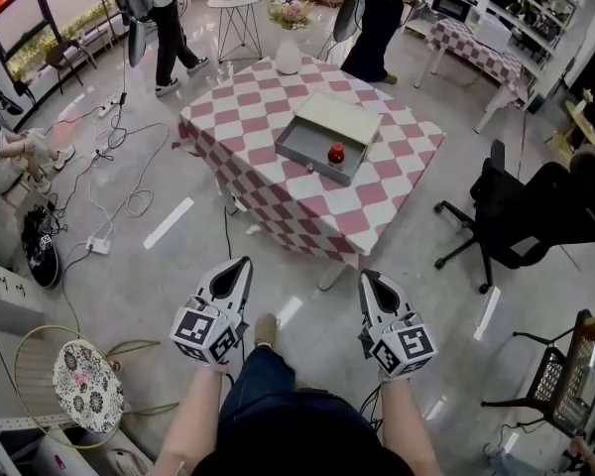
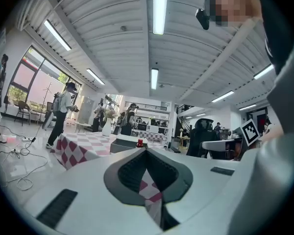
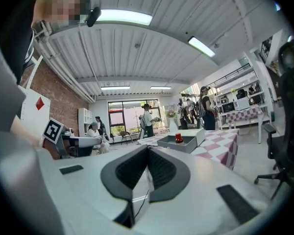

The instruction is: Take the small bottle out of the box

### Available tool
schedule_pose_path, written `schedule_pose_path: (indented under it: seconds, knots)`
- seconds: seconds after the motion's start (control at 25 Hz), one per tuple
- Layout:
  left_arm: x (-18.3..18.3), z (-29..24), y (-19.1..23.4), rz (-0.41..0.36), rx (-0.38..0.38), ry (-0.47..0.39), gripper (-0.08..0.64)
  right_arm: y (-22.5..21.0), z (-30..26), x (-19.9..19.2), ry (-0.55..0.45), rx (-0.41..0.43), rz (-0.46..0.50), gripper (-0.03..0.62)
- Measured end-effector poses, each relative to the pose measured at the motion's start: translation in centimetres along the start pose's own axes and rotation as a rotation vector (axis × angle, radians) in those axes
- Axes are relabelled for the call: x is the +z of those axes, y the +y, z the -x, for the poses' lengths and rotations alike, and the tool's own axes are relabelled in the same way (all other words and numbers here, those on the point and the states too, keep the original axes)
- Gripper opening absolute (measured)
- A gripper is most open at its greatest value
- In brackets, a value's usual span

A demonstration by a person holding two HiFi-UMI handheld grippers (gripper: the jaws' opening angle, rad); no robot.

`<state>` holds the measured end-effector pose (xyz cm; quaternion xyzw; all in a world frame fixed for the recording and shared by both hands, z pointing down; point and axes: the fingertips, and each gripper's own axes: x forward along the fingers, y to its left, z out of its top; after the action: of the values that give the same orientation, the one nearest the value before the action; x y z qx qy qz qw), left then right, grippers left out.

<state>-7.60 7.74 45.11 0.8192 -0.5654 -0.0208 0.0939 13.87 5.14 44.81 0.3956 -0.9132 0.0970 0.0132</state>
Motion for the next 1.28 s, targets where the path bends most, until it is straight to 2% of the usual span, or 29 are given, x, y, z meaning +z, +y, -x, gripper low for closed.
schedule_pose_path:
  seconds: [0.32, 0.68, 1.08, 1.28]
  knots:
    - [2.0, -6.4, 5.9, 0.008, -0.058, 0.01, 0.009, -1.7, -7.6, 1.2, 0.004, -0.048, -0.017, 0.005]
    - [2.7, -12.2, 10.6, 0.022, -0.136, 0.027, 0.009, -3.5, -12.9, 1.2, 0.016, -0.127, -0.037, 0.005]
    - [3.2, -17.3, 13.0, 0.036, -0.257, 0.041, 0.009, -5.4, -16.8, 1.4, -0.001, -0.244, -0.055, 0.006]
    - [3.2, -18.6, 14.3, 0.039, -0.286, 0.042, 0.009, -5.8, -18.4, 1.1, 0.002, -0.275, -0.056, 0.006]
